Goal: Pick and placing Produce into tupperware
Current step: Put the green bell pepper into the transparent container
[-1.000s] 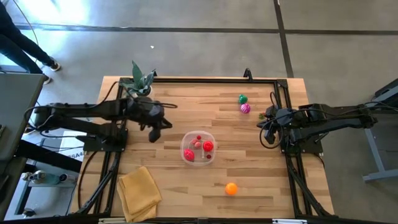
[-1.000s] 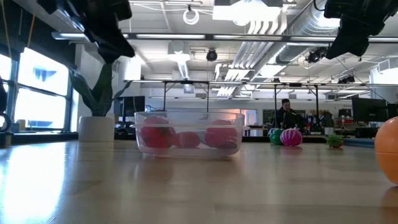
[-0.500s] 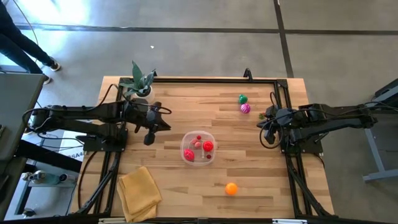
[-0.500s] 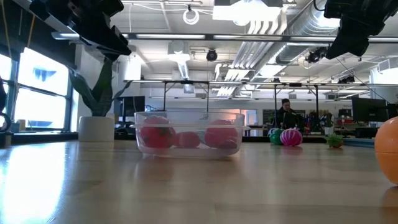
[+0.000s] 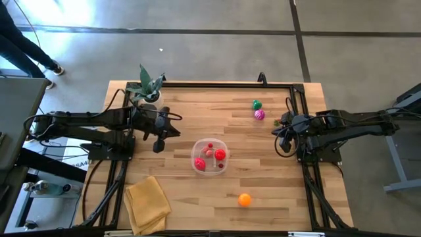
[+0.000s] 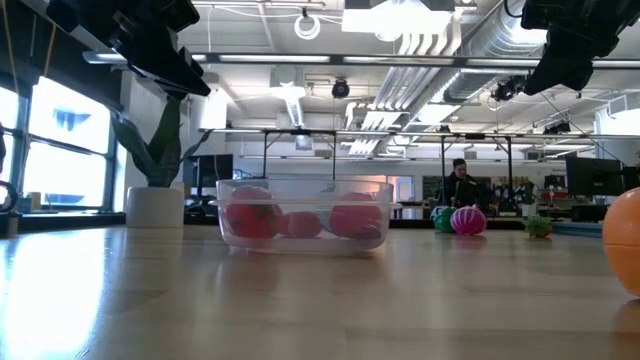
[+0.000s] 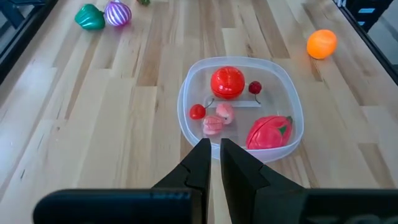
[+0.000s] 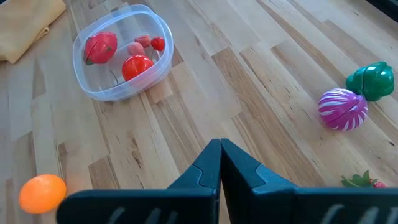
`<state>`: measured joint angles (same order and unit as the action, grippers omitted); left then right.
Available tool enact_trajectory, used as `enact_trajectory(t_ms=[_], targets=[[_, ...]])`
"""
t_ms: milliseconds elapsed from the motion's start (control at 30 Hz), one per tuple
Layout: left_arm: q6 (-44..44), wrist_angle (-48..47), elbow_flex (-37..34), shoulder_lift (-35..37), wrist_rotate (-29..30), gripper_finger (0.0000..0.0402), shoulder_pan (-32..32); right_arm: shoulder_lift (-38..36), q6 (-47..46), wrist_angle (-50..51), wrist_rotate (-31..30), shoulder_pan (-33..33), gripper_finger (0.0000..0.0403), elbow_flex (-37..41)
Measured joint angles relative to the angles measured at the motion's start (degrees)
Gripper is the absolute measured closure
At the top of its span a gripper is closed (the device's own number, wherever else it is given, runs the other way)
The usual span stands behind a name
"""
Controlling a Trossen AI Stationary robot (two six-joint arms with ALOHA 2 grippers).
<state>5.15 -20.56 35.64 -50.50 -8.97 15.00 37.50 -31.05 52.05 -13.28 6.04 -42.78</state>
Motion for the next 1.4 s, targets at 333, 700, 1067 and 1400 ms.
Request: enact_trajectory(t_ms=[333, 700, 1067, 1400], targets=[[-0.02, 0.00, 0.00, 0.00, 0.00, 0.0376, 0.00, -0.02, 0.00, 0.00, -0.02, -0.01, 0.0402, 0.00], [-0.04, 0.00, 0.00, 0.00, 0.02, 0.0376, 0.00, 0.00, -2.44, -0.58, -0.01, -0.02, 0.0402, 0.01], [-0.07, -0.01, 0.00, 0.00, 0.02, 0.0376, 0.00, -0.02, -6.45, -20.79, -9.28, -0.02, 0.0402, 0.02], [-0.08, -0.02, 0.00, 0.00, 0.02, 0.0376, 0.00, 0.50, 10.40, -32.79, -18.61, -5.94, 0.0402, -2.08]])
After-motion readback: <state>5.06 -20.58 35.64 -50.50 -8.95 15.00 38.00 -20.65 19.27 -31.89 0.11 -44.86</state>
